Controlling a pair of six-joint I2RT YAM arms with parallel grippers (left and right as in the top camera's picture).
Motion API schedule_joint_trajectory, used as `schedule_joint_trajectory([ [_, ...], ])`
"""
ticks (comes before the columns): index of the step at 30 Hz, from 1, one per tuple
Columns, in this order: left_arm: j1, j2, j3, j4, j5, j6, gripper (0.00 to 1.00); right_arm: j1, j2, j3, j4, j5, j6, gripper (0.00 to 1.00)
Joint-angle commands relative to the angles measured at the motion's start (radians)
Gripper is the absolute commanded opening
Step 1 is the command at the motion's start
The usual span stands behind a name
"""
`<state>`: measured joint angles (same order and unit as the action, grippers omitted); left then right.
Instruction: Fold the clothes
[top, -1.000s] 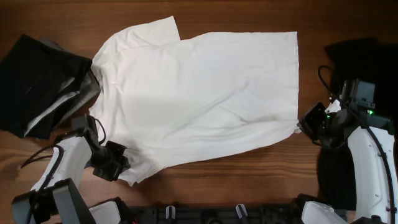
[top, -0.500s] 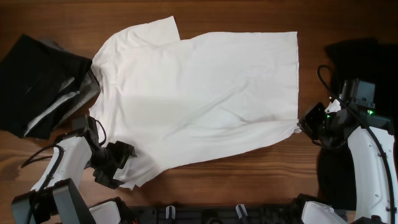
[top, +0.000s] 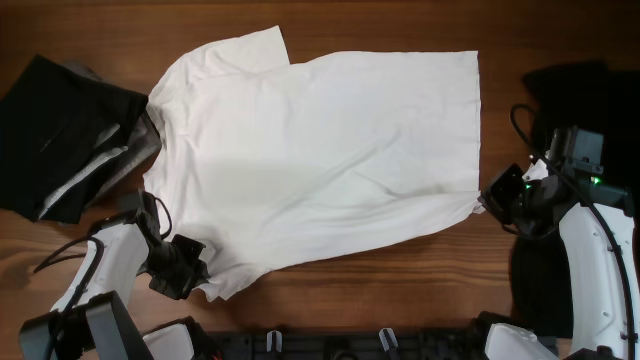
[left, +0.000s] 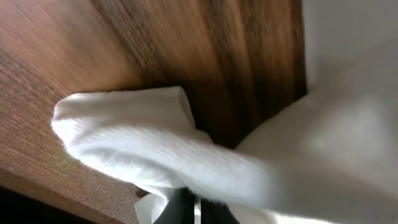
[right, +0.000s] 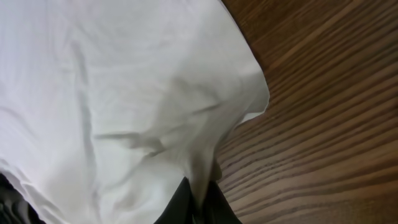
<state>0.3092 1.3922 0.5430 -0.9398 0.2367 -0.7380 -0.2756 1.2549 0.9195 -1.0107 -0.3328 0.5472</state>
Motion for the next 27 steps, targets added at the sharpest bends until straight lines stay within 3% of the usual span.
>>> schedule_joint_trajectory([
  [1,-0.003,-0.047,0.082,-0.095,-0.01,0.071,0.04,0.003,-0.031,0.048,-0.025,-0.004,-0.026,0.05],
  [10,-0.004,-0.261,0.362,-0.307,-0.044,0.11,0.04,0.003,-0.103,0.108,-0.142,0.056,-0.029,0.05],
  [21,-0.005,-0.289,0.375,-0.229,-0.045,0.11,0.04,0.003,0.037,0.076,-0.146,0.122,-0.024,0.09],
  [27,-0.024,-0.253,0.375,-0.159,-0.044,0.11,0.04,0.003,0.163,0.074,-0.055,-0.04,-0.1,0.04],
])
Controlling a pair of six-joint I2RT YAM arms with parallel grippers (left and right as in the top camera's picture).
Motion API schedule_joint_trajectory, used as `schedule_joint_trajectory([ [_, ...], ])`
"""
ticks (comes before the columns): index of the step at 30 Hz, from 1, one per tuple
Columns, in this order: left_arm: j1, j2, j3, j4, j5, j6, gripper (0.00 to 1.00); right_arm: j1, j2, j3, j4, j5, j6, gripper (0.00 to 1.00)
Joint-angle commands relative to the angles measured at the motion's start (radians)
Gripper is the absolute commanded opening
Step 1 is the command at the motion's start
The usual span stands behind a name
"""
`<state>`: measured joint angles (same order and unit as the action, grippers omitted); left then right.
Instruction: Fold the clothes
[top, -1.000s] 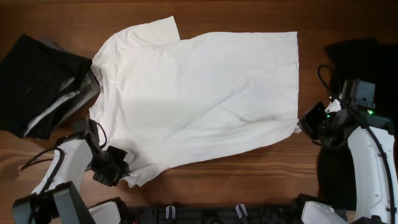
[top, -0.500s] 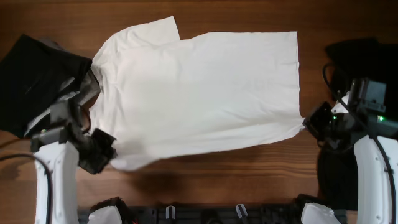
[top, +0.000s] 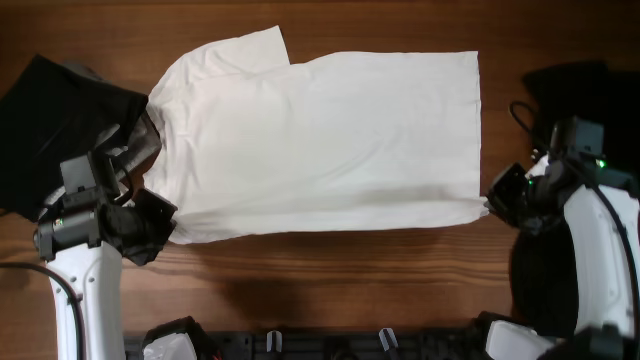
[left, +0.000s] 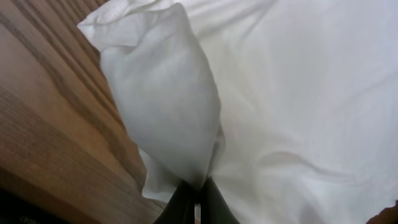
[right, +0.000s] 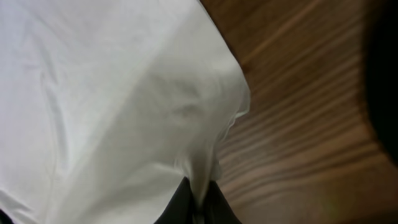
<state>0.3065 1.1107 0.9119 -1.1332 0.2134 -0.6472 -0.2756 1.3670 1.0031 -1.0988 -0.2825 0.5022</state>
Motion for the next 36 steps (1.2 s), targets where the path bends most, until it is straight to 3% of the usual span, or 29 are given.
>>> schedule_joint_trajectory([
  [1,-0.035,0.04,0.006,0.057,-0.021,0.019,0.04,0.003,0.069,-0.01,0.055,-0.103,-0.055,0.04],
  [8,-0.124,0.185,0.006,0.261,-0.133,0.012,0.04,0.003,0.144,-0.011,0.251,-0.19,-0.055,0.04],
  [17,-0.126,0.328,0.006,0.517,-0.094,0.012,0.04,0.011,0.214,-0.011,0.487,-0.182,0.049,0.04],
  [30,-0.207,0.416,0.006,0.779,-0.091,0.015,0.04,0.031,0.275,-0.011,0.596,-0.124,0.111,0.05],
  [31,-0.206,0.417,0.006,0.779,-0.101,0.015,0.08,0.031,0.275,-0.011,0.603,-0.125,0.098,0.07],
  [33,-0.205,0.417,0.006,0.774,-0.124,0.016,0.42,0.031,0.275,-0.01,0.61,-0.126,0.062,0.26],
  [34,-0.203,0.417,0.006,0.766,-0.132,0.026,0.47,0.031,0.275,-0.01,0.613,-0.129,0.032,0.4],
  [36,-0.193,0.415,0.006,0.741,-0.134,0.072,0.57,0.029,0.275,-0.01,0.612,-0.128,-0.036,0.53],
])
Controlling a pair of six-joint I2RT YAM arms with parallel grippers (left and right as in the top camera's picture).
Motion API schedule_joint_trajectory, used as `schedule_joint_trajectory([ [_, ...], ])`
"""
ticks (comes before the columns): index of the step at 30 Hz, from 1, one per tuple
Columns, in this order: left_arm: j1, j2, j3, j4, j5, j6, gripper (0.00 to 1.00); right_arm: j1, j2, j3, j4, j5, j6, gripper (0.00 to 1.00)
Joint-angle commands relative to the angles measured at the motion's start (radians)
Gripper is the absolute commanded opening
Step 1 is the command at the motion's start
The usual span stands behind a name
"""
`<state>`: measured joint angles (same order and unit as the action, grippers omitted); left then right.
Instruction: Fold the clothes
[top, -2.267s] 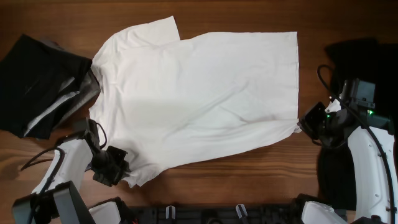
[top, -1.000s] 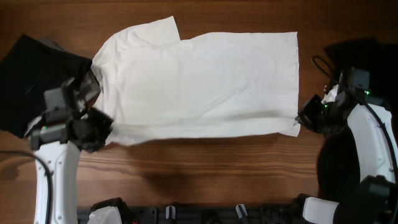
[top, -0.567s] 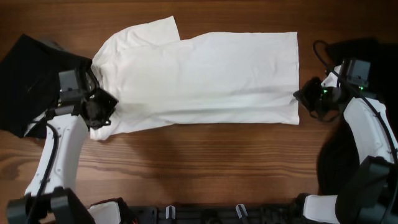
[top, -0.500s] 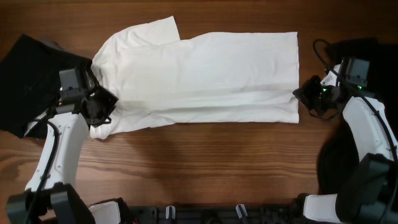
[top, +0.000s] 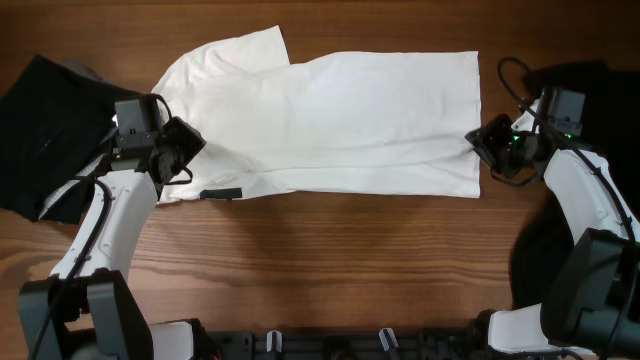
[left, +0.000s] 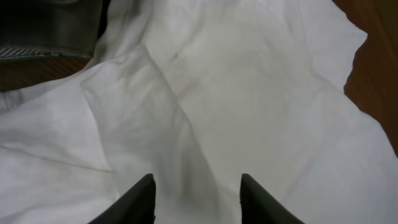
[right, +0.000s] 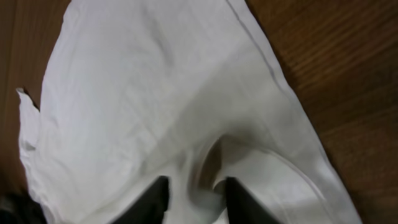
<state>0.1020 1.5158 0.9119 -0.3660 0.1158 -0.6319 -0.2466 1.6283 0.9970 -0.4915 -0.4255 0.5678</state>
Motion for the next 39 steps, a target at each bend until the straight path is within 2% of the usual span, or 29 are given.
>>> schedule_joint_trajectory([
  [1,0.018,0.01,0.006,-0.046,-0.036,0.074,0.66,-0.002,0.014,-0.004,-0.002,0.015,-0.129,0.56],
  [3,0.039,0.01,0.006,-0.093,-0.038,0.092,0.72,-0.006,0.013,-0.004,-0.023,0.02,-0.15,0.58],
  [9,0.114,0.01,0.006,-0.27,-0.04,0.132,0.72,-0.027,0.014,-0.004,-0.119,0.03,-0.149,0.62],
  [11,0.156,0.01,0.006,-0.362,-0.039,0.132,0.72,-0.041,0.014,-0.004,-0.217,0.059,-0.135,0.63],
  [15,0.188,0.01,0.001,-0.397,-0.04,0.163,0.72,-0.052,0.014,-0.005,-0.301,0.146,-0.123,0.67],
  [17,0.194,0.01,-0.007,-0.398,-0.056,0.181,0.72,-0.052,0.016,-0.006,-0.324,0.171,-0.124,0.66],
  [20,0.196,0.011,-0.02,-0.397,-0.059,0.18,0.73,-0.047,0.018,-0.045,-0.277,0.156,-0.124,0.54],
  [23,0.196,0.011,-0.035,-0.376,-0.066,0.18,0.73,-0.045,0.018,-0.094,-0.206,0.14,-0.119,0.51],
  [32,0.196,0.011,-0.051,-0.346,-0.064,0.18,0.75,-0.042,0.018,-0.193,-0.023,0.039,-0.124,0.52],
  [39,0.196,0.011,-0.051,-0.36,-0.061,0.18,0.76,-0.041,0.018,-0.199,0.002,0.032,-0.14,0.51],
])
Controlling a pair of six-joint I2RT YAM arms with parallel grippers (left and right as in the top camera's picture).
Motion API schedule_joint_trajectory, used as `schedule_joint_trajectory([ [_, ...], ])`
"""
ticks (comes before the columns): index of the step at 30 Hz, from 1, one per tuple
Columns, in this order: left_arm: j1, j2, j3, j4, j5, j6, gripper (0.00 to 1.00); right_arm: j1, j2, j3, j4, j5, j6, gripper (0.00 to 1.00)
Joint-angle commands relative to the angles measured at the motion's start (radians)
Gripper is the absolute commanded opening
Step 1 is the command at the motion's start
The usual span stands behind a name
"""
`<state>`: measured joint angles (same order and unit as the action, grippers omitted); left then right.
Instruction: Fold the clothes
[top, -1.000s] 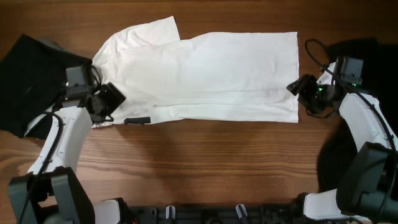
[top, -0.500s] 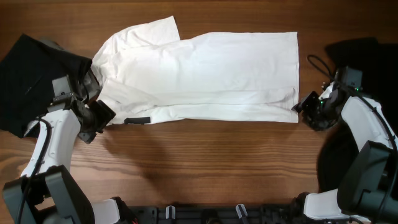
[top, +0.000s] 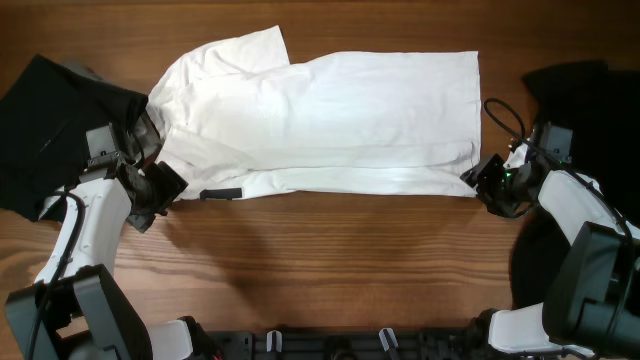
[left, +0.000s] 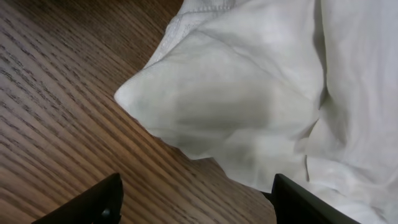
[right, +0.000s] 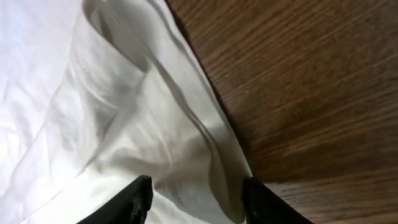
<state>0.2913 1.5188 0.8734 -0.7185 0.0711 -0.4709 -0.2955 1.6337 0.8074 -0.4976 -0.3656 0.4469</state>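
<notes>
The white T-shirt (top: 320, 110) lies across the table, its near half folded up over the far half, with the fold line along the front. My left gripper (top: 158, 188) is open at the fold's left end. In the left wrist view the shirt's folded corner (left: 230, 106) lies ahead of the wide-open left gripper (left: 196, 205), over bare wood. My right gripper (top: 488, 186) is open at the fold's right end. In the right wrist view the doubled hem corner (right: 186, 143) sits between the fingers of the right gripper (right: 199, 202).
A pile of black and grey clothes (top: 55, 130) lies at the left, touching the shirt's shoulder. More black garments (top: 580, 85) lie at the right edge behind the right arm. Bare wooden table (top: 330, 270) runs along the front.
Both open grippers were over the shirt at about mid-height of the folded strip. Now each sits nearer the front, at an end of the fold line. The shirt lies as before.
Both grippers were shut on the near corners of the spread shirt. Then they held that edge raised and pulled straight. Then the near half lay folded over the far half with both grippers open on it. Now they stand open at the fold's two ends.
</notes>
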Motion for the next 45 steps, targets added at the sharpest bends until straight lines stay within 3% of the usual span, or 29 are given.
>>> schedule_joint_trajectory([
  [1,0.006,0.008,-0.012,-0.009,-0.016,0.019,0.76,0.008,0.013,-0.01,0.008,-0.028,-0.025,0.51],
  [22,0.006,0.008,-0.012,-0.034,-0.009,0.014,0.85,0.008,0.014,-0.014,0.035,-0.013,-0.08,0.56],
  [28,0.006,0.008,-0.012,-0.037,-0.009,0.014,0.86,0.031,0.014,-0.016,0.053,-0.005,-0.066,0.48],
  [31,0.006,0.008,-0.012,-0.039,-0.009,0.015,0.86,0.054,0.023,-0.016,0.076,0.041,0.01,0.45],
  [34,0.006,0.008,-0.012,-0.043,-0.01,0.015,0.89,0.069,0.038,-0.016,0.079,0.036,0.051,0.24],
  [36,0.006,0.008,-0.012,-0.05,-0.01,0.015,0.89,0.068,0.034,-0.015,0.056,0.033,0.043,0.04],
  [45,0.006,0.008,-0.012,-0.097,-0.01,0.016,0.93,0.021,-0.118,0.108,-0.147,0.117,-0.018,0.04],
])
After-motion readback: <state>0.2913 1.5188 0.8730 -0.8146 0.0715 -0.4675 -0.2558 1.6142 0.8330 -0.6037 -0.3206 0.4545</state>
